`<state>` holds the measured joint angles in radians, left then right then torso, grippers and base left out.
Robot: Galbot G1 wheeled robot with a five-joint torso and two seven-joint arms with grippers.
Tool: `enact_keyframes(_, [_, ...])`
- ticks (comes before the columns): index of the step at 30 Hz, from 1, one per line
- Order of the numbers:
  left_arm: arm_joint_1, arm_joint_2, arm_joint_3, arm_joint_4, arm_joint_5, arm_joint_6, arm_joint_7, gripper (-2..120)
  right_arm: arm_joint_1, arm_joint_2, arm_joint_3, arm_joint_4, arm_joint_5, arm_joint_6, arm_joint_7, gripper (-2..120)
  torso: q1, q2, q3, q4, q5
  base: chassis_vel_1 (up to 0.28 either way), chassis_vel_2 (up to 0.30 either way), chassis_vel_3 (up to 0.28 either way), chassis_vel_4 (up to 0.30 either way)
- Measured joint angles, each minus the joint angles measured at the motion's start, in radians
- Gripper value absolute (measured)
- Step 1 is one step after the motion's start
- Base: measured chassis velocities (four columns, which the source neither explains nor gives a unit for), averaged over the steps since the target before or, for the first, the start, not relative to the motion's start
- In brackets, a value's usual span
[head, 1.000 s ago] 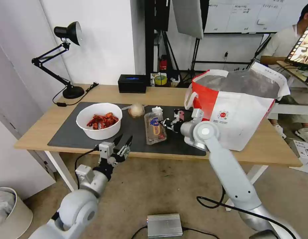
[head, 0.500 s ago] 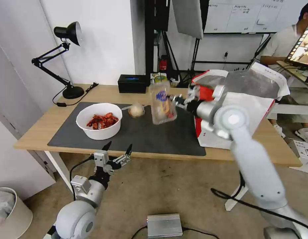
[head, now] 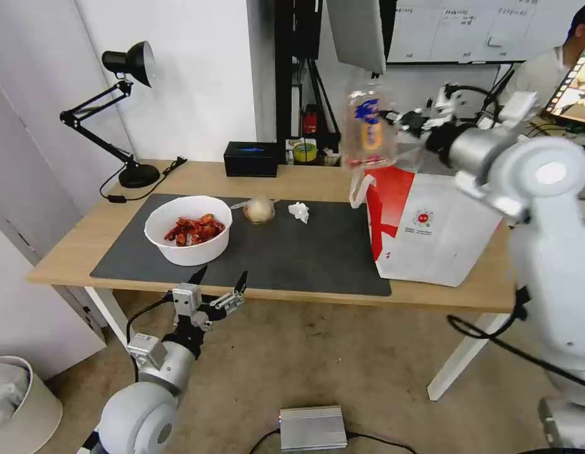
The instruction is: Pick up the trash from the table and place it into the takeout bag.
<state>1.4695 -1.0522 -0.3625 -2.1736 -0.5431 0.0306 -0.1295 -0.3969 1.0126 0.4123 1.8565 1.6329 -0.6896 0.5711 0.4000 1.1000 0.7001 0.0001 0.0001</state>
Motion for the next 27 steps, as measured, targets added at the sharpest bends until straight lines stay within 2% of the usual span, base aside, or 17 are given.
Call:
enact_keyframes(8, [-0.004, -0.004, 0.013, 0.008, -0.002, -0.002, 0.000, 100, 0.007, -0.087, 0.056, -0.053, 0.023, 0.013, 0.005, 0, 0.000, 0.000, 0.000, -0.0001, 0.0001, 0.000, 0.000, 0.000, 0.000])
enact_keyframes(10, [-0.004, -0.004, 0.013, 0.008, -0.002, -0.002, 0.000, 100, 0.007, -0.087, 0.056, -0.053, 0.023, 0.013, 0.005, 0, 0.000, 0.000, 0.000, -0.0001, 0.0001, 0.000, 0.000, 0.000, 0.000])
enact_keyframes(12, [-0.016, -0.006, 0.029, 0.014, -0.002, -0.003, 0.000, 100, -0.019, -0.133, 0.078, -0.067, -0.060, 0.024, -0.018, 0, 0.000, 0.000, 0.000, -0.0002, 0.0002, 0.000, 0.000, 0.000, 0.000])
enact_keyframes(13, [-0.016, -0.006, 0.029, 0.014, -0.002, -0.003, 0.000, 100, -0.019, -0.133, 0.078, -0.067, -0.060, 0.024, -0.018, 0, 0.000, 0.000, 0.000, -0.0002, 0.0002, 0.000, 0.000, 0.000, 0.000])
enact_keyframes(16, [-0.025, -0.008, 0.038, 0.015, -0.002, -0.004, -0.001, 100, -0.049, -0.155, 0.080, -0.068, -0.184, 0.038, -0.059, 0, 0.000, 0.000, 0.000, -0.0002, 0.0001, 0.000, 0.000, 0.000, 0.000])
enact_keyframes(20, [-0.026, -0.009, 0.041, 0.018, -0.002, -0.005, -0.001, 100, -0.065, -0.161, 0.079, -0.067, -0.245, 0.045, -0.081, 0, 0.000, 0.000, 0.000, -0.0002, 0.0000, 0.000, 0.000, 0.000, 0.000])
enact_keyframes(24, [-0.027, -0.015, 0.049, 0.022, 0.001, -0.008, -0.002, 100, -0.118, -0.165, 0.072, -0.058, -0.404, 0.058, -0.141, 0, 0.000, 0.000, 0.000, -0.0001, 0.0000, 0.000, 0.000, 0.000, 0.000])
enact_keyframes(27, [-0.027, -0.016, 0.051, 0.023, 0.002, -0.009, -0.002, 100, -0.136, -0.165, 0.071, -0.052, -0.437, 0.060, -0.147, 0, 0.000, 0.000, 0.000, -0.0001, 0.0000, 0.000, 0.000, 0.000, 0.000])
